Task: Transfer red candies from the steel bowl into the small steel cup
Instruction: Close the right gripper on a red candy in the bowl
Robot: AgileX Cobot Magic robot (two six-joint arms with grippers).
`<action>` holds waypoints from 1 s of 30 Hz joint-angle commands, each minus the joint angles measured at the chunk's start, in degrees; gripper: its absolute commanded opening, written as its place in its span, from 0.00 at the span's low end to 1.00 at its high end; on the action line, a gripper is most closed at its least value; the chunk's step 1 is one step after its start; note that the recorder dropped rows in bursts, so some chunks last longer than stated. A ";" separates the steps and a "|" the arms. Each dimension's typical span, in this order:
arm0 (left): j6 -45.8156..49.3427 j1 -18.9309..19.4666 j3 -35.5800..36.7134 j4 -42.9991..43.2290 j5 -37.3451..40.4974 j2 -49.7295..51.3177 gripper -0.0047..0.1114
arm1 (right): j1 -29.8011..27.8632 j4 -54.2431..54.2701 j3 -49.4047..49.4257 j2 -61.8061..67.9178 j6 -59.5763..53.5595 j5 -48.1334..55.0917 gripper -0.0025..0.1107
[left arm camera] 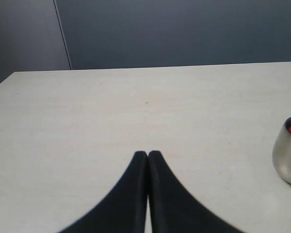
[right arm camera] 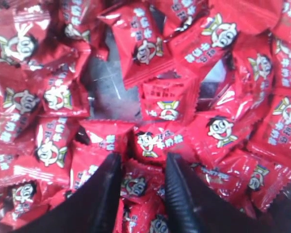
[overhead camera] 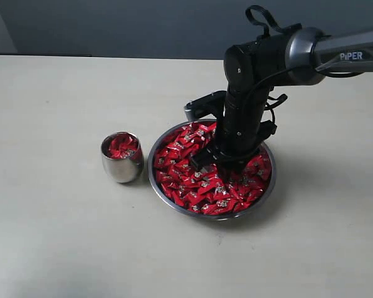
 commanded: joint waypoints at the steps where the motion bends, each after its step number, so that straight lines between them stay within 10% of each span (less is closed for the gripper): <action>1: -0.15 -0.11 0.22 0.07 -0.10 -0.26 0.04 | 0.03 -0.10 -0.35 0.01 -0.44 -0.31 0.30; 30: -0.15 -0.11 0.22 0.07 -0.10 -0.26 0.04 | 0.03 -0.10 -0.24 0.01 -1.76 -1.49 0.30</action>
